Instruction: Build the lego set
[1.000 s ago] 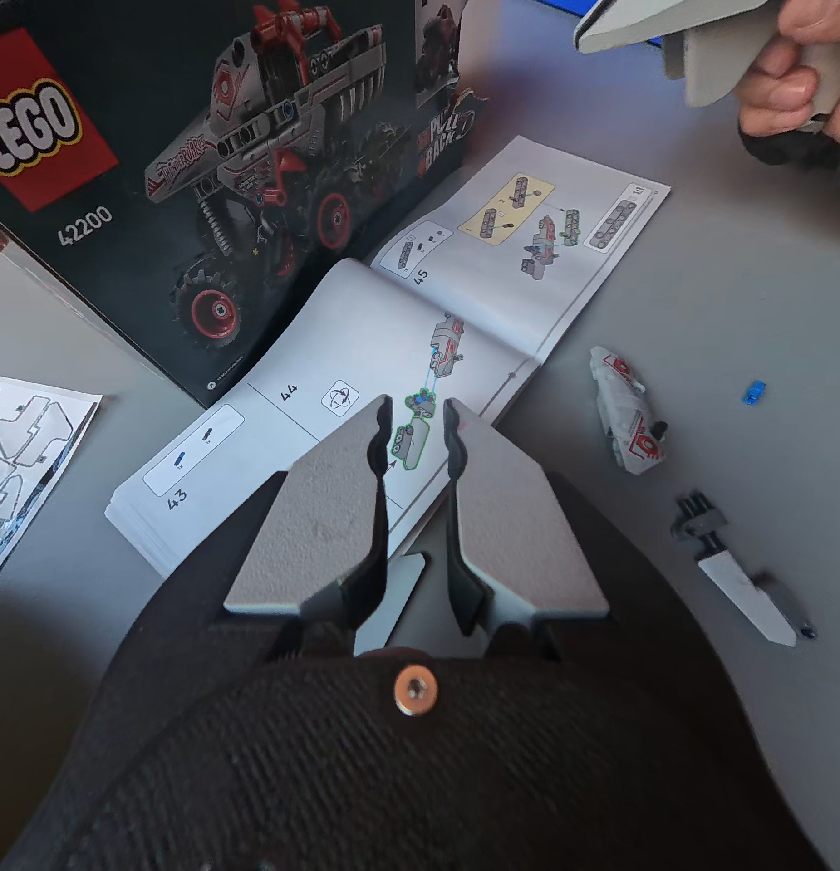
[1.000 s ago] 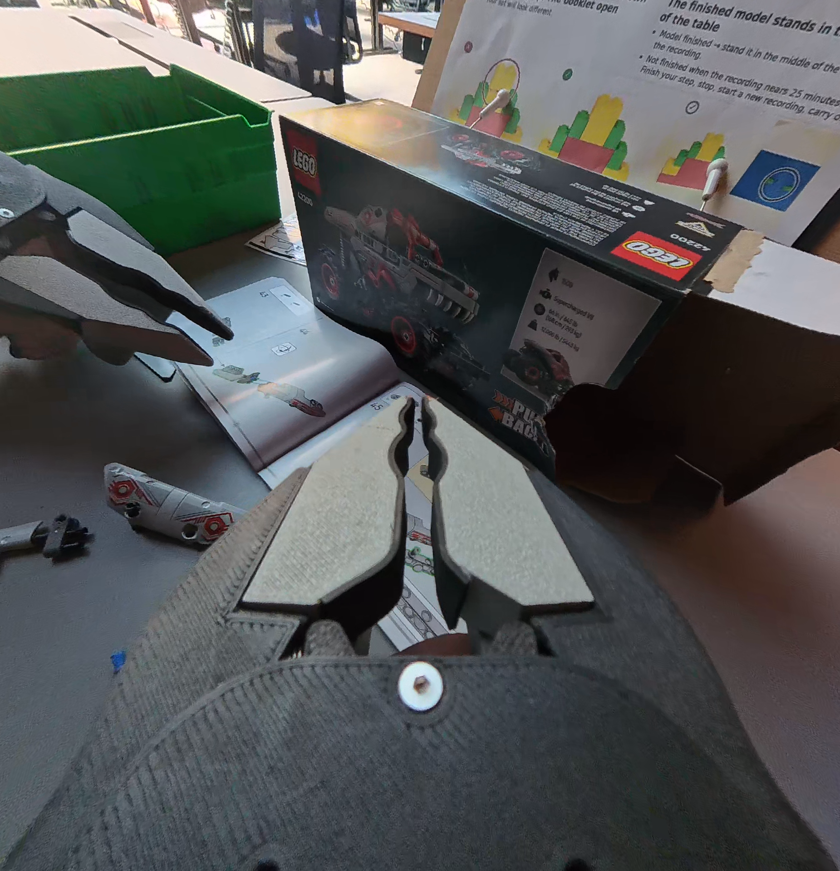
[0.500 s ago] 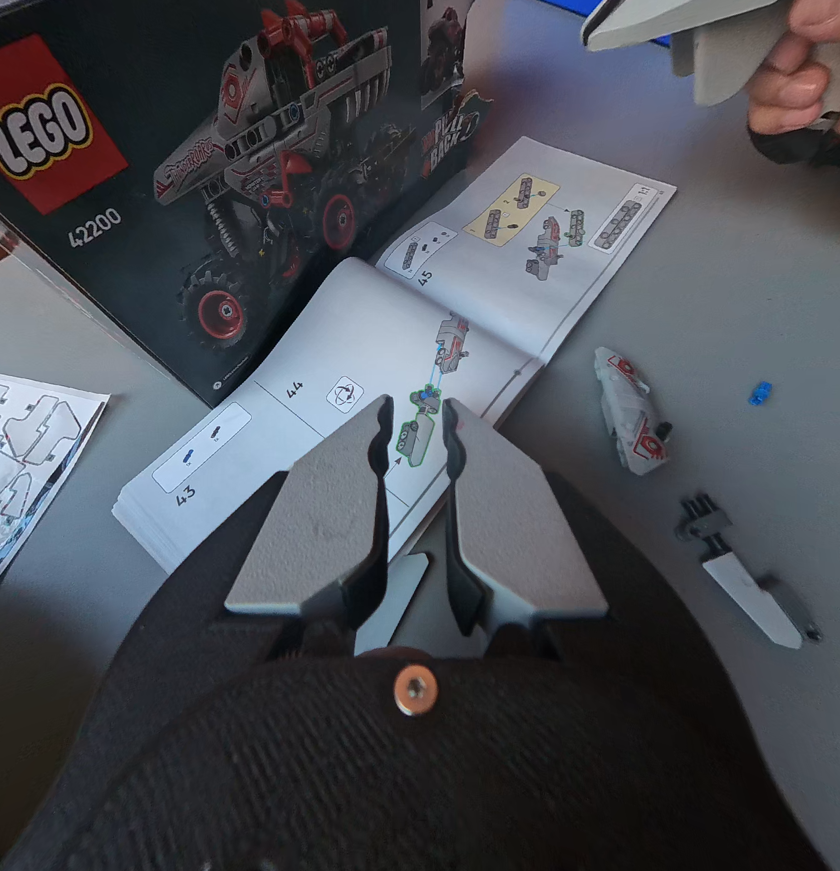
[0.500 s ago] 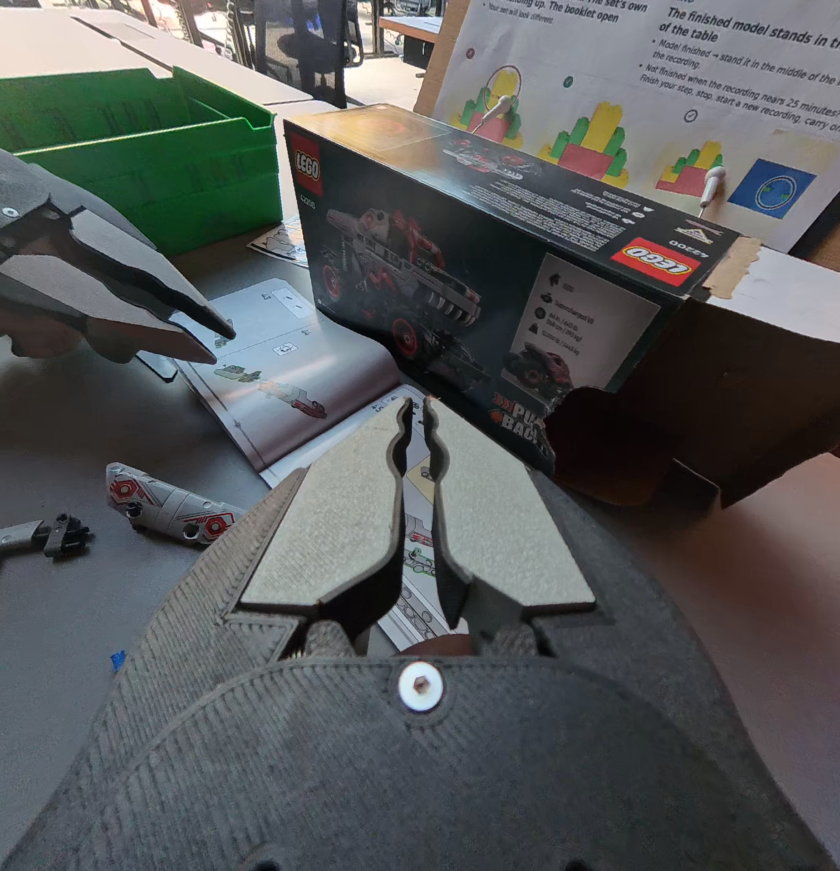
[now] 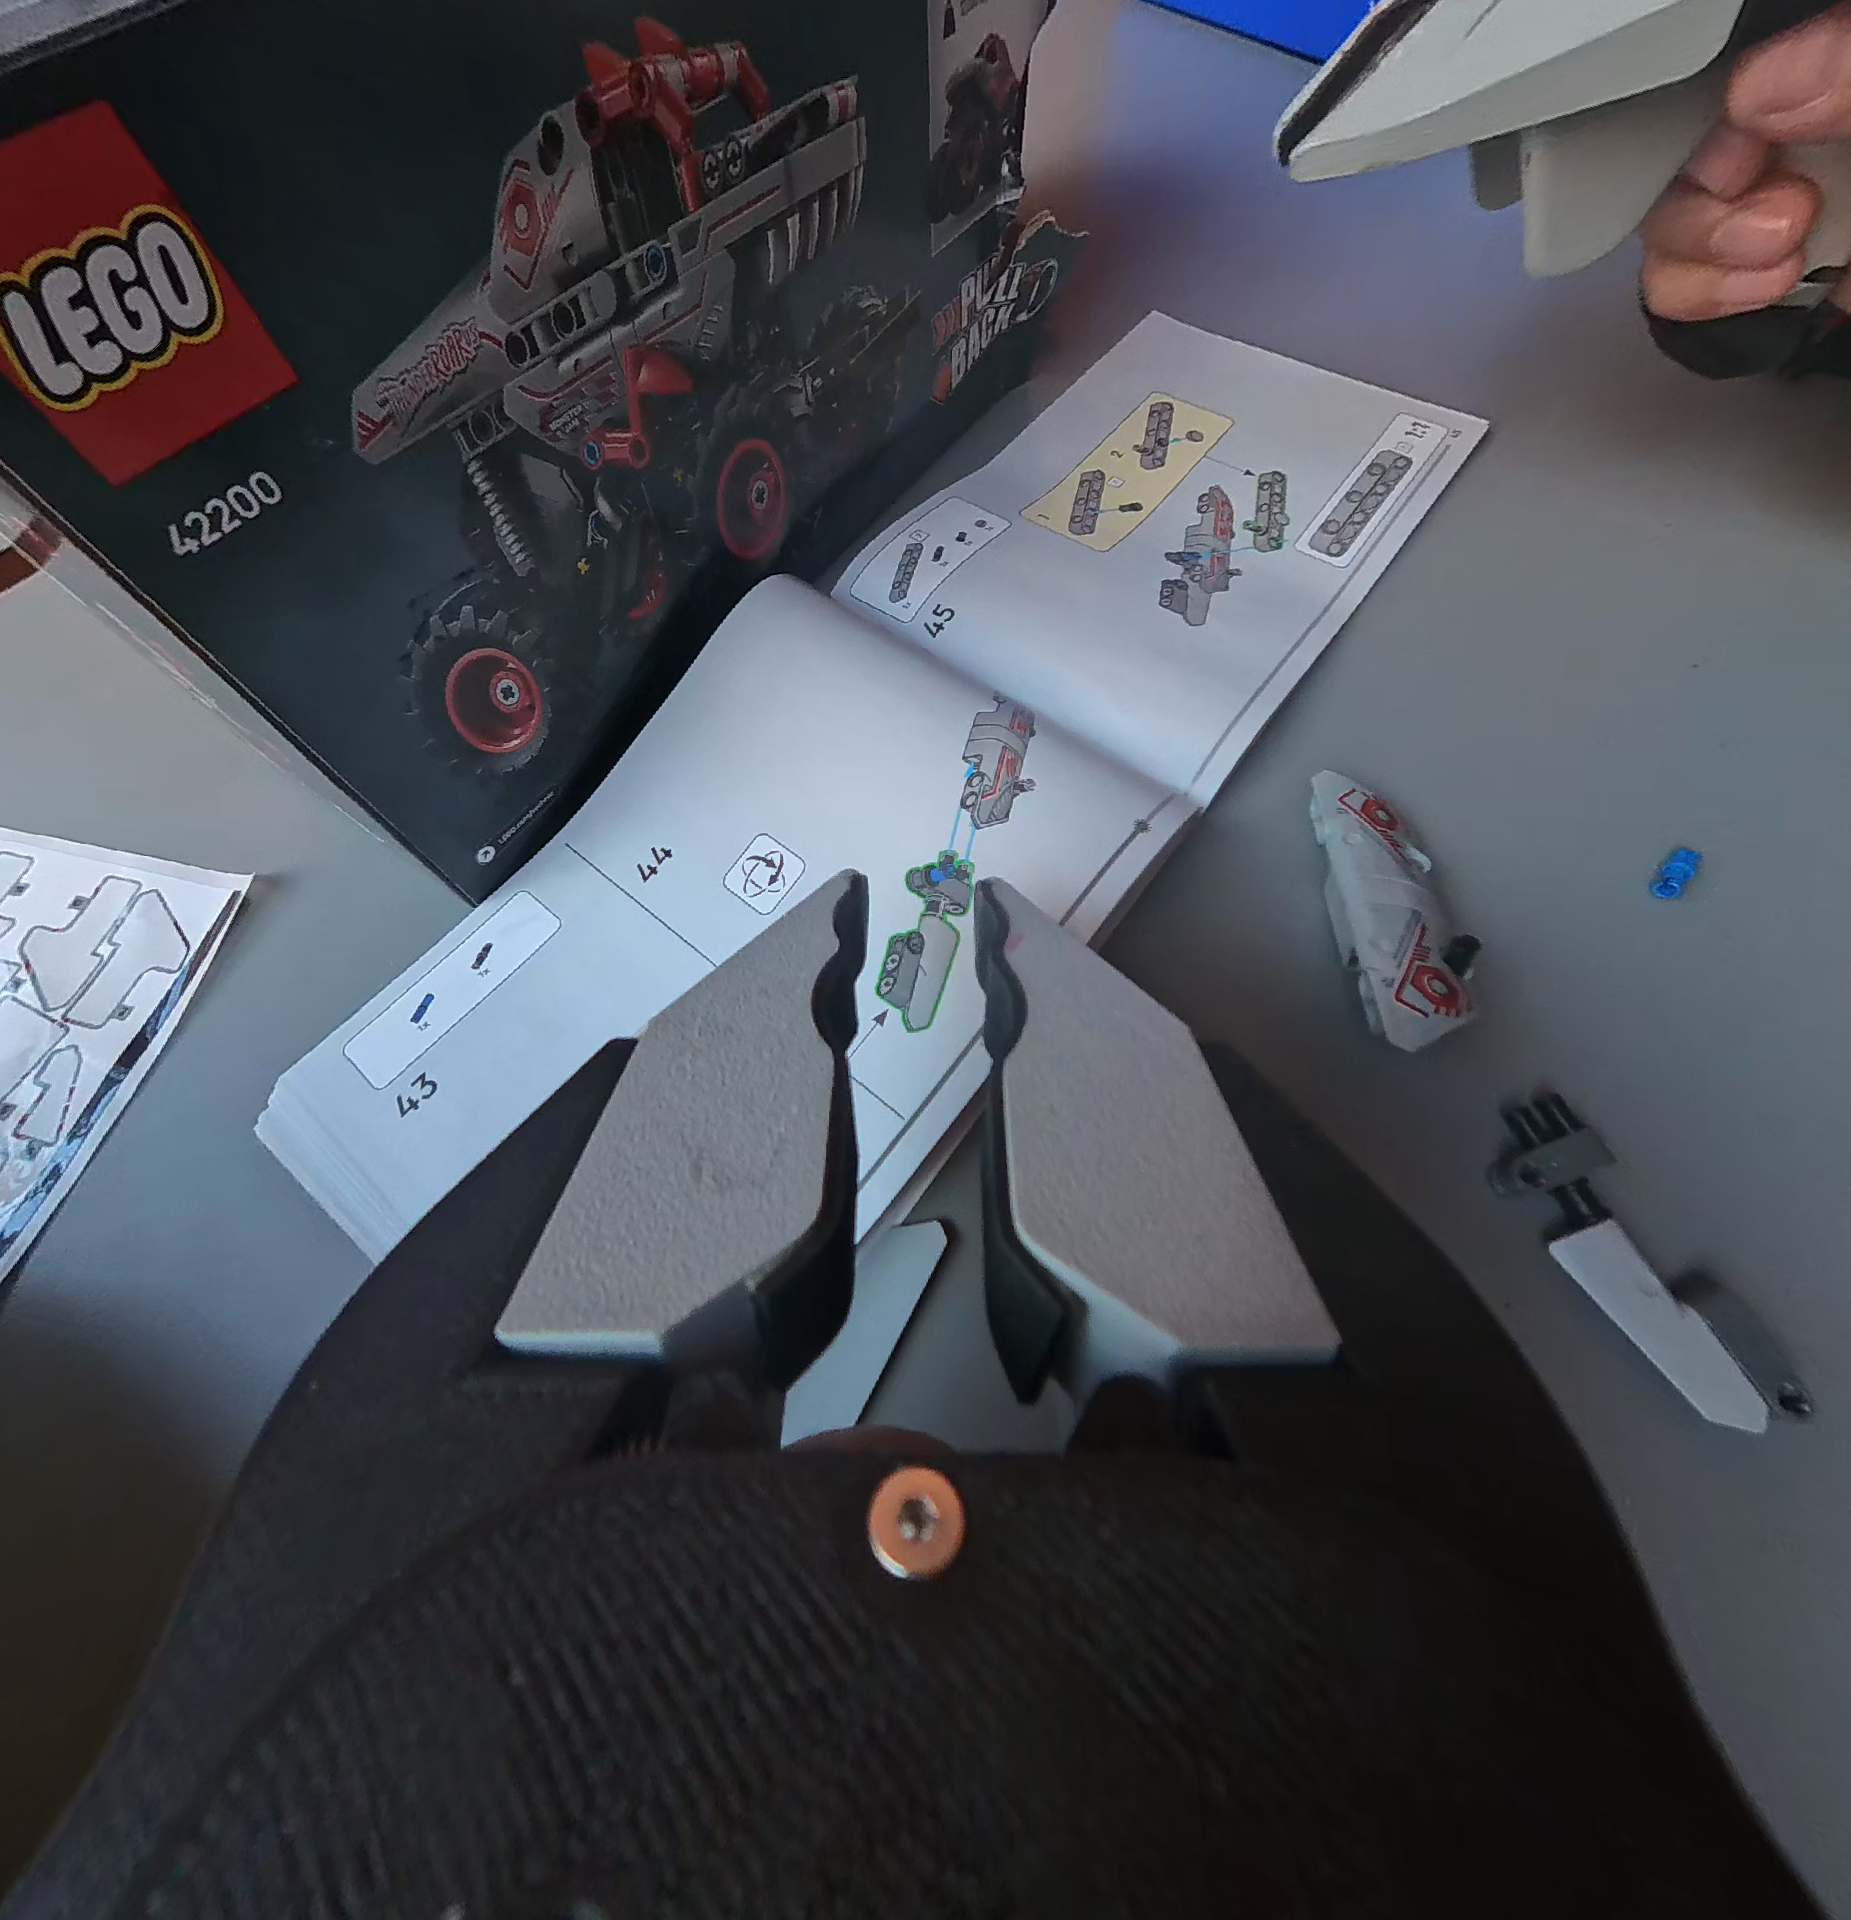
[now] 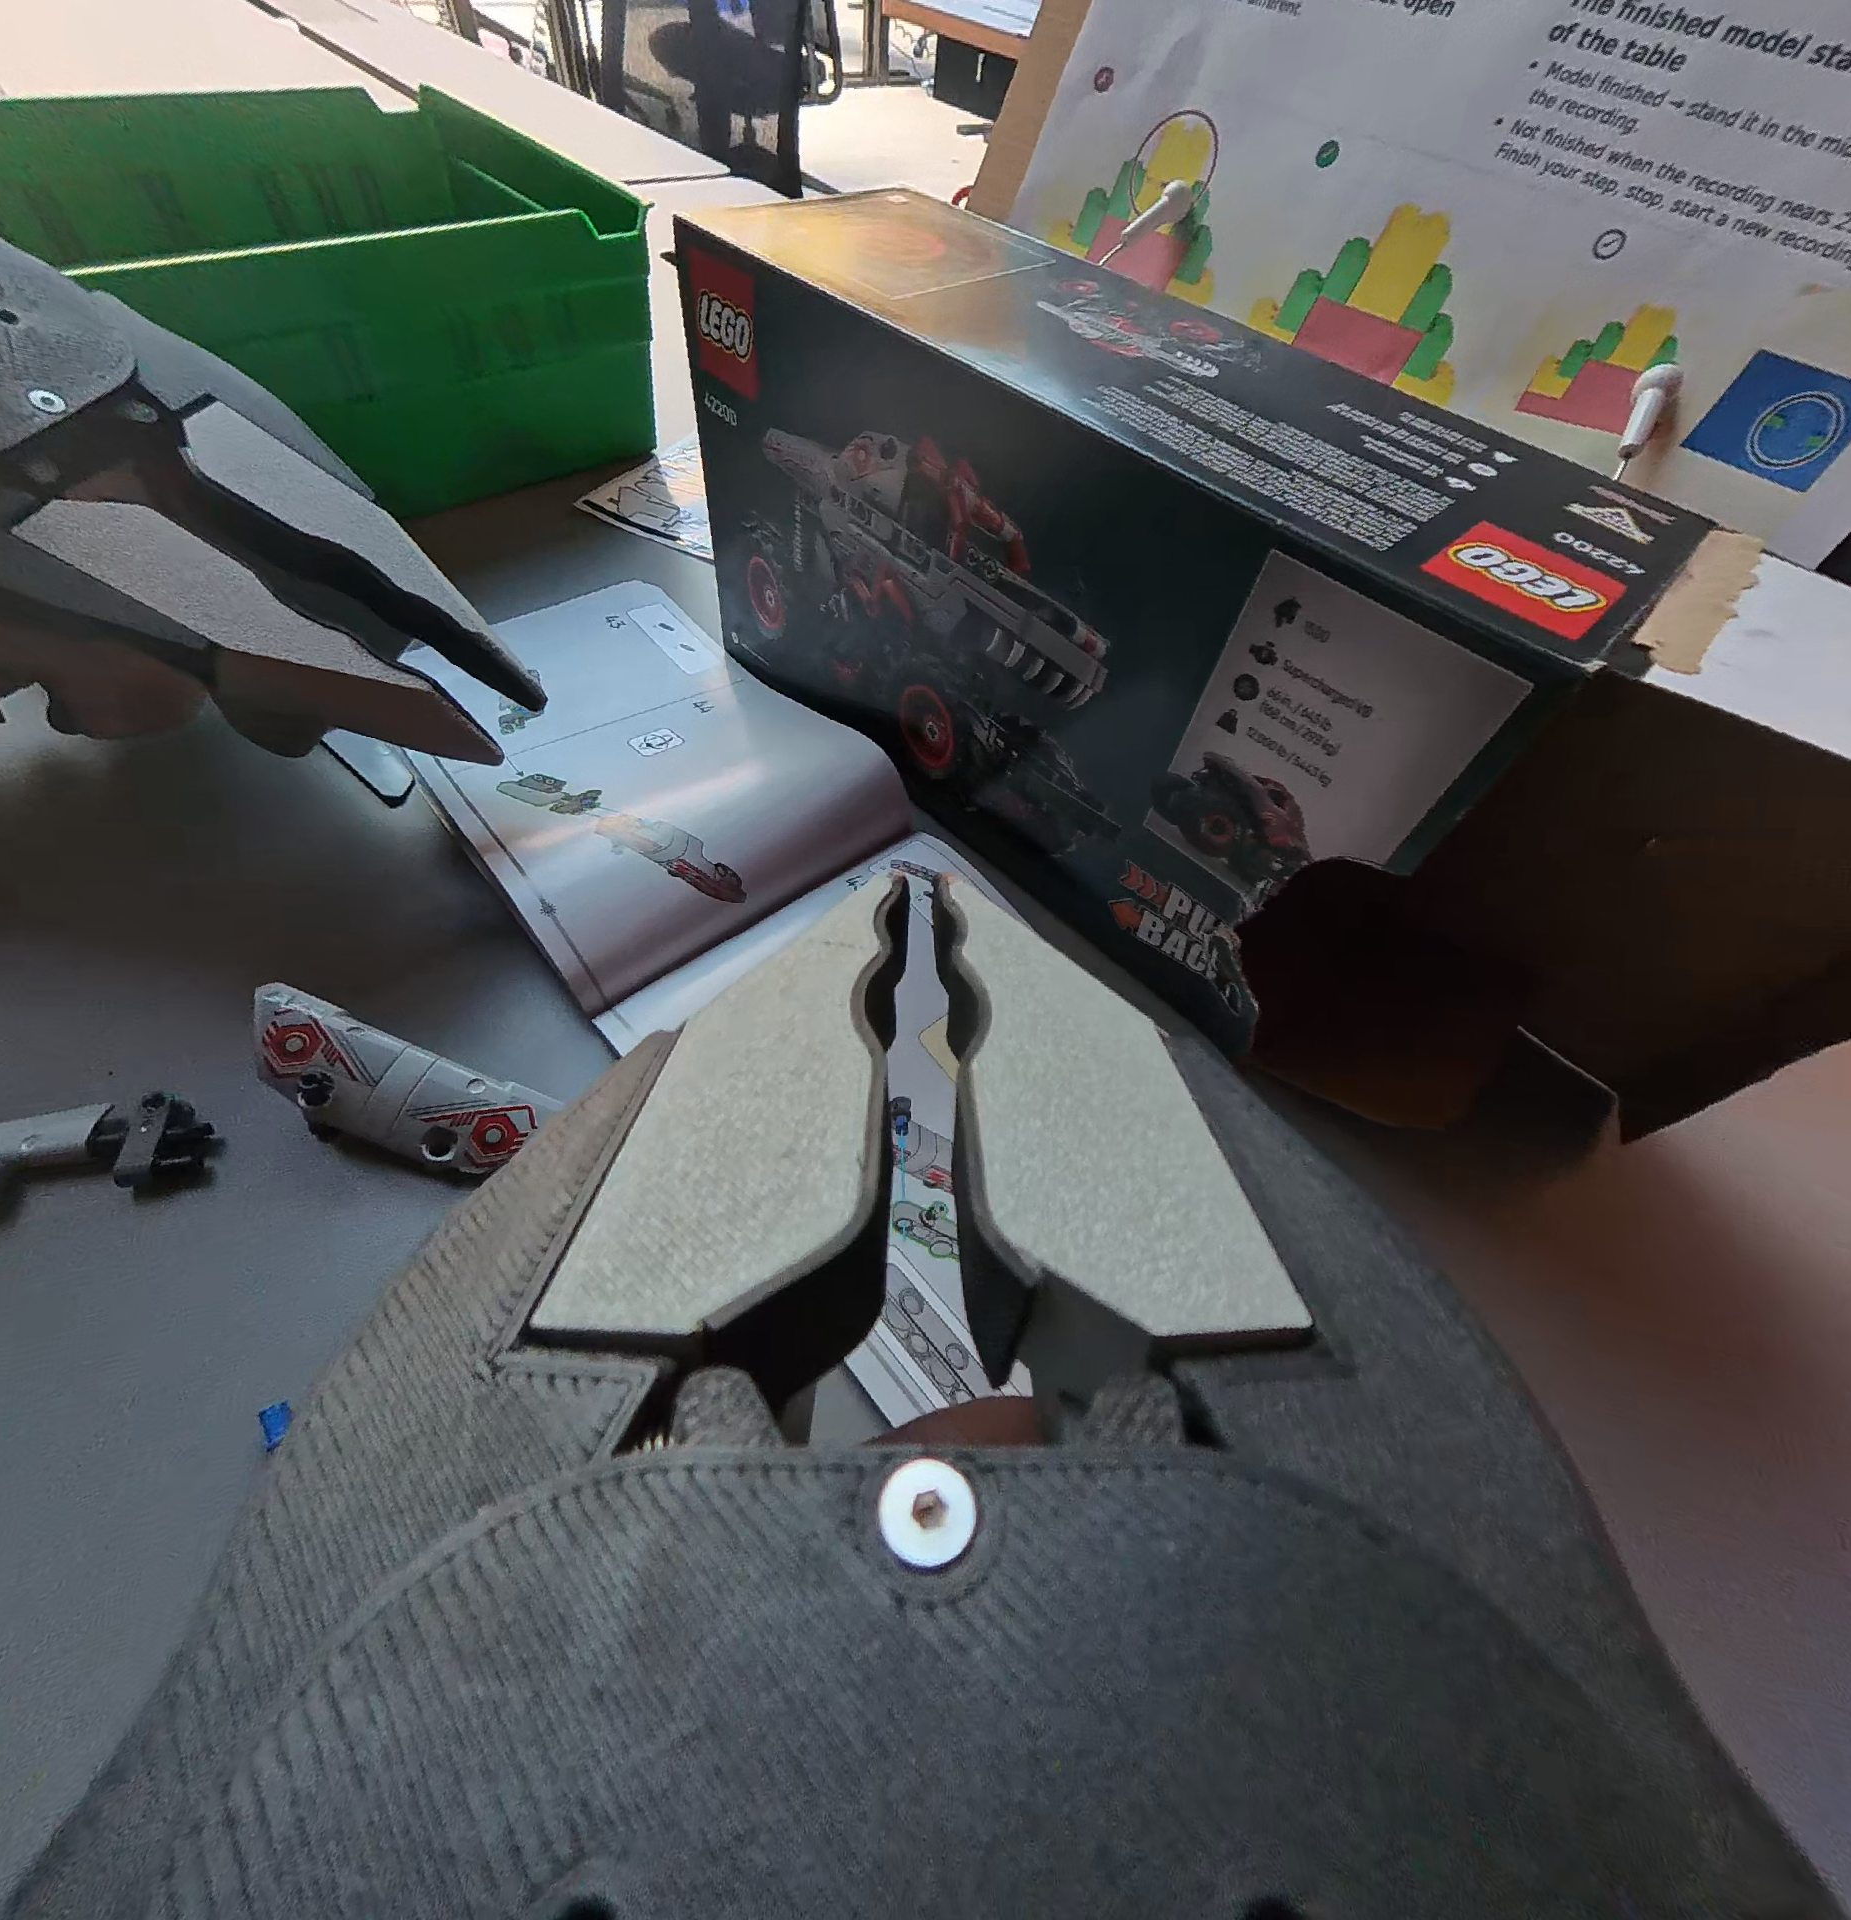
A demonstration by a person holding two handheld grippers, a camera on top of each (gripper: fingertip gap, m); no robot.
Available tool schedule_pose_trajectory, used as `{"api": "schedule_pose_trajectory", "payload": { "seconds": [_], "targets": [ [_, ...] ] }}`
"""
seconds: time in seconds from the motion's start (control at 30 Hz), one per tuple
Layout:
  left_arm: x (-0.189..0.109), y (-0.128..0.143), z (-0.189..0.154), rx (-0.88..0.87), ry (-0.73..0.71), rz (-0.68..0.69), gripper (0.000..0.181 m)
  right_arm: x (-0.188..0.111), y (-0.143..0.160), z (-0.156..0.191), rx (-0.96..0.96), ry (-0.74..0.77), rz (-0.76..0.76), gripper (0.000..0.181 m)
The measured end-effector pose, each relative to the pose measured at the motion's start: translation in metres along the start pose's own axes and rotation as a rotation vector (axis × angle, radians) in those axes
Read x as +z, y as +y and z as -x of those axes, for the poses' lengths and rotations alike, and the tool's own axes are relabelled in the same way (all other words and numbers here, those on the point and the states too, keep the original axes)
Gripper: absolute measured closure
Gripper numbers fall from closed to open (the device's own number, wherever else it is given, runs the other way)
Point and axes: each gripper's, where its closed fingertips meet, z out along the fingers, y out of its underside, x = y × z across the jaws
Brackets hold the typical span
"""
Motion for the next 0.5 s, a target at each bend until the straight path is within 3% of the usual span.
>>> {"api": "schedule_pose_trajectory", "payload": {
  "seconds": [0.5],
  "targets": [
    [-0.0002,-0.0002,0.0012,0.004,-0.007,0.001,0.164,-0.0037,-0.0045,-0.0029,0.004,0.011,-0.021,0.18]
  ]
}}
